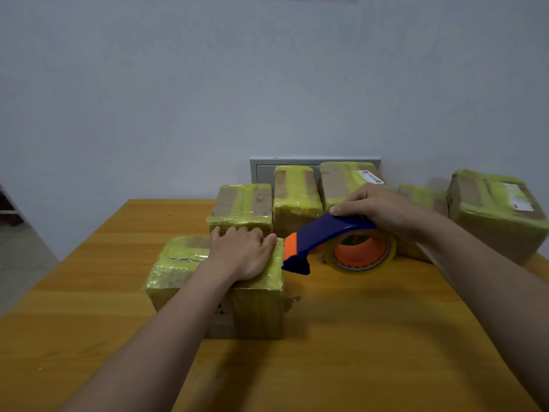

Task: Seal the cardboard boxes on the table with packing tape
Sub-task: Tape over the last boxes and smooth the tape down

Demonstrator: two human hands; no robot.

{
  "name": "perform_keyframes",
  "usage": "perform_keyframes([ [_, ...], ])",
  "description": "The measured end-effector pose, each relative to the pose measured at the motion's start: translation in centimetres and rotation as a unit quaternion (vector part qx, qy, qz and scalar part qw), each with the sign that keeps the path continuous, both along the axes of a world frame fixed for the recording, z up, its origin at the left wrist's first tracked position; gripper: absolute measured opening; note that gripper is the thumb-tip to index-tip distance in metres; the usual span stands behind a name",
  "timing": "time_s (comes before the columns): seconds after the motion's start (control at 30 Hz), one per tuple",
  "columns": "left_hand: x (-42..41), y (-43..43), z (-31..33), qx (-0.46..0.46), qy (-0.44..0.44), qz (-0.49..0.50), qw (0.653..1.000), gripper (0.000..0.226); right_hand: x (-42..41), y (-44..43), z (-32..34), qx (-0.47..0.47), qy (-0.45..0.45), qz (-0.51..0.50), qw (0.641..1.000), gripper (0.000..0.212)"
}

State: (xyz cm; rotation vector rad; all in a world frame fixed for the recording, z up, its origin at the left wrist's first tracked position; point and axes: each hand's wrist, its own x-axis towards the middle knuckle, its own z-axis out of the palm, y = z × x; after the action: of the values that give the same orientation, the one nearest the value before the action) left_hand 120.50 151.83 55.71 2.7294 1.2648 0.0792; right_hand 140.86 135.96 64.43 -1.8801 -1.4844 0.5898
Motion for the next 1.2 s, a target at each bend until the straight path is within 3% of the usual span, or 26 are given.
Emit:
perform_keyframes([
  [0.23,-0.1,-0.3,-0.2,0.014,-0.014,-0.002,1.0,0.051,-2.8,2.4,3.2,-0.061,-0.155,-0.041,0.985,0.051],
  [0.5,-0.1,0.2,-0.2,-0.001,-0.013,-0.008,1.0,0.056,-3.2,1.7,3.2,-0.016,-0.213,-0.022,0.977,0.046],
  [0.67,-0.3,0.0,-0.3,0.011,-0.027,-0.012,0.999,0.054,-2.6,1.1,2.6,-0.032,-0.181,-0.011,0.983,0.053],
  [0.83,-0.5,-0.1,-0.3,0.01,-0.033,-0.011,0.999,0.054,-0.7,0.4,1.7,-0.072,-0.003,-0.005,0.997,0.041],
  [0.9,-0.5,-0.1,-0.2,0.005,-0.033,-0.009,0.999,0.054,0.3,0.3,0.9,-0.086,0.025,-0.007,0.996,0.039],
  [1.1,-0.4,-0.2,-0.1,-0.004,-0.029,-0.004,1.0,0.058,1.8,-0.5,0.5,-0.071,0.066,0.018,0.995,0.041],
  [1.2,-0.3,-0.4,0.0,-0.003,-0.025,0.001,1.0,0.059,1.3,0.1,0.7,-0.066,0.003,0.007,0.998,0.05],
])
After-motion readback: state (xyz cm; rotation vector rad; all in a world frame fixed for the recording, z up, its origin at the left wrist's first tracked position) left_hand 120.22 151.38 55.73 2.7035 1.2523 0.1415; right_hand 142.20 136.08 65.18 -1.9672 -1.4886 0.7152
